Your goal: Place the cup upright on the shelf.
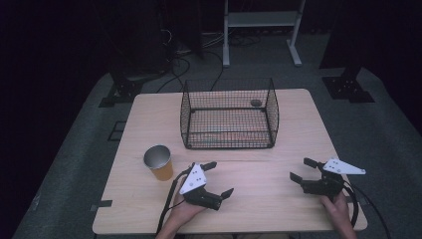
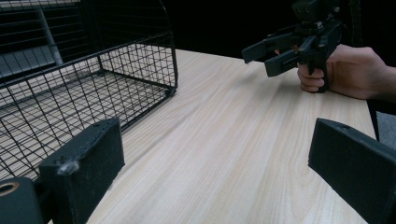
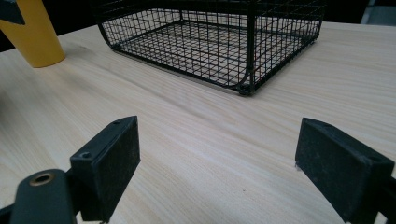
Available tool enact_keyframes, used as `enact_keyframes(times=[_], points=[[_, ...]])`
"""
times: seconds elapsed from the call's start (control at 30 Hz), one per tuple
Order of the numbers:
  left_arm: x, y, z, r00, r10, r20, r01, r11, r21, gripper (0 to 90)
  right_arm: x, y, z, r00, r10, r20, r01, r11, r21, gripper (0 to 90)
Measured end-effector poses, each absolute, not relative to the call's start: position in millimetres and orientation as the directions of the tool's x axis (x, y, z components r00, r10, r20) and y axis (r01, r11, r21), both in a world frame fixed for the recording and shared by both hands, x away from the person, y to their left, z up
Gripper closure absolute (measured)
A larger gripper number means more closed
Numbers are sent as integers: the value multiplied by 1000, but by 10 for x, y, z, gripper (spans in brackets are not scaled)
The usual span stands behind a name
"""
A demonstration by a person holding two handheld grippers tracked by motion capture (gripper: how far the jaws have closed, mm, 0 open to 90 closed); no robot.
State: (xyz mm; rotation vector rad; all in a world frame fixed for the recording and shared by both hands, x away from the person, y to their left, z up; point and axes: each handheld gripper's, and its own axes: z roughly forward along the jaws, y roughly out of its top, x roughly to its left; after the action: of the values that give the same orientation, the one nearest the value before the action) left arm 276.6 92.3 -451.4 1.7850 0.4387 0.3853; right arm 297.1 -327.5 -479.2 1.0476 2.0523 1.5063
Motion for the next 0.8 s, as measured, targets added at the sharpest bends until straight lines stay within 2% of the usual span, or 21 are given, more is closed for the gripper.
enact_keyframes(times=[0.8], points=[[2725, 1134, -4274, 861, 502, 81, 44, -232, 972, 25, 2970, -3265, -4791, -641, 760, 109, 338, 152, 929, 129]])
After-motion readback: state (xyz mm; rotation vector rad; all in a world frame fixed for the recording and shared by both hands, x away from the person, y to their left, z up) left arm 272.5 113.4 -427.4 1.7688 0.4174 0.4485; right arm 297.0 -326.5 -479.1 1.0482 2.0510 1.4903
